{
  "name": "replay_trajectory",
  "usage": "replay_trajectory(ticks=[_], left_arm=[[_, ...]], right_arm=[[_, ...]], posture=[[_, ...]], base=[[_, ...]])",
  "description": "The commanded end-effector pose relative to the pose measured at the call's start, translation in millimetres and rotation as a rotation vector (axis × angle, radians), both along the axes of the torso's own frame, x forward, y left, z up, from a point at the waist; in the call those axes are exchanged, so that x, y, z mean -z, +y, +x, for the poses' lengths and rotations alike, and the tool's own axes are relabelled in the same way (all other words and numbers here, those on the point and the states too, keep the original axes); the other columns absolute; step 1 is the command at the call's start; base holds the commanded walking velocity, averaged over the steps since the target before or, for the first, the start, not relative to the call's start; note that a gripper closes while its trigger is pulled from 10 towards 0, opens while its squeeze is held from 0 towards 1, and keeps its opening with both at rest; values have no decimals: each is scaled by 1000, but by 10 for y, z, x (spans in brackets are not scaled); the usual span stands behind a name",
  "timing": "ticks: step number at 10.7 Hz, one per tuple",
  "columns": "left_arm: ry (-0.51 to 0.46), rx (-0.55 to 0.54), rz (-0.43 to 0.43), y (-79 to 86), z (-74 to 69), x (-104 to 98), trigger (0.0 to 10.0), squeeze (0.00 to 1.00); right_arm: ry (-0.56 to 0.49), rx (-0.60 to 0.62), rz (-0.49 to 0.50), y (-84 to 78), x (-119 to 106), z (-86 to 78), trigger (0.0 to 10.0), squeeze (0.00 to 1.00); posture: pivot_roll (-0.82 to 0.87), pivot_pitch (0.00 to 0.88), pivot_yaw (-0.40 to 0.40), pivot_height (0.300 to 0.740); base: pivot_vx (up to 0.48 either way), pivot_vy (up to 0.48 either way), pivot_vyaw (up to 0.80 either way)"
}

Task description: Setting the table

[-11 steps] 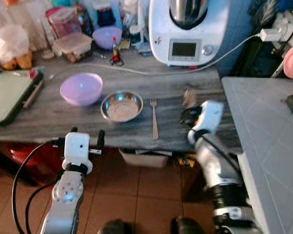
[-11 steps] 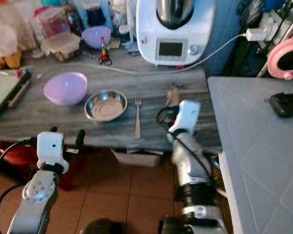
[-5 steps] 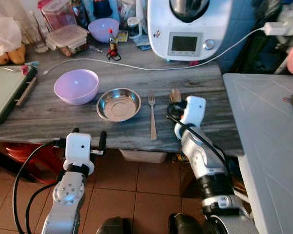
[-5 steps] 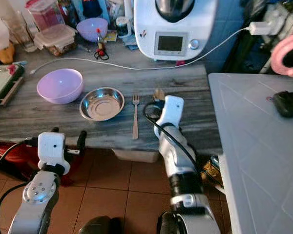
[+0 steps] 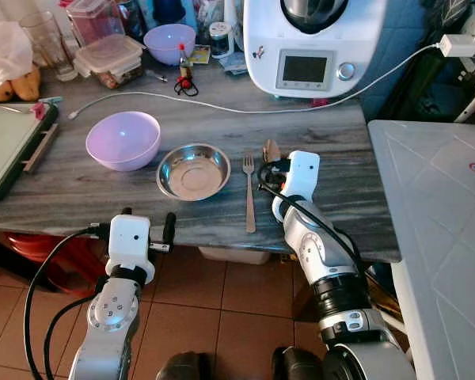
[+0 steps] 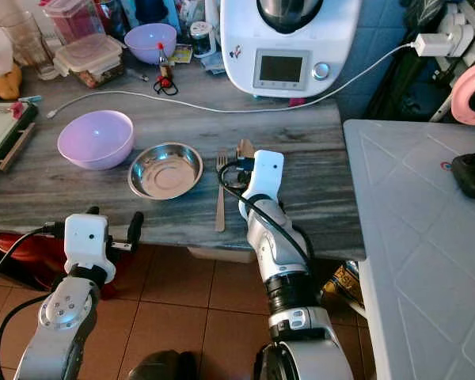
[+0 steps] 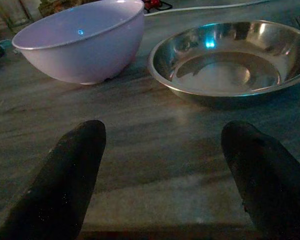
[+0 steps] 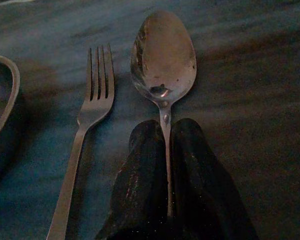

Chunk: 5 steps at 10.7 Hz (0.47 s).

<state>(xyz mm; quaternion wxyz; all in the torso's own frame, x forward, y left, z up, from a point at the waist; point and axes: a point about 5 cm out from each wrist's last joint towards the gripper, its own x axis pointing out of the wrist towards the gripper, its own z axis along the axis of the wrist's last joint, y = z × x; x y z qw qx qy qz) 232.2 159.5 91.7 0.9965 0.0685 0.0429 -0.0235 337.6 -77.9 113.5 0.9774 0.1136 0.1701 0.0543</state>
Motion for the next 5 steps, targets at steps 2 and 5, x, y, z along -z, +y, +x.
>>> replay_trajectory(ticks=[2,5], left_arm=[[4,4,-6,-20,6,0,10000,0],[5,16,-15,-51,16,6,10000,0]], right_arm=[[81,-11,8,45,134,-136,0,0],[110,-34,42,51,104,-221,0,0]], posture=[[-3,112,45,740],[-12,110,46,740]], base=[[0,0,0],[0,0,0]])
